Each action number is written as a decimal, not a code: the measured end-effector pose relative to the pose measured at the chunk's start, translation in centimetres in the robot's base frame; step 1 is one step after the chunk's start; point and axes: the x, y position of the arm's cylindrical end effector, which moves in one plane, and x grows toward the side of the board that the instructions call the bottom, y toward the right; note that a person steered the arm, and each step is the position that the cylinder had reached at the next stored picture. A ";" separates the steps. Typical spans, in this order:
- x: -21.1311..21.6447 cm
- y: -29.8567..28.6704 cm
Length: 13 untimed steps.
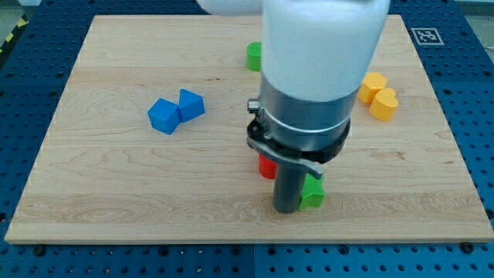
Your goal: Push the green blocks toward the top center of the board
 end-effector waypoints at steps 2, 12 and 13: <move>-0.1 6.8; -2.9 8.3; -4.1 8.3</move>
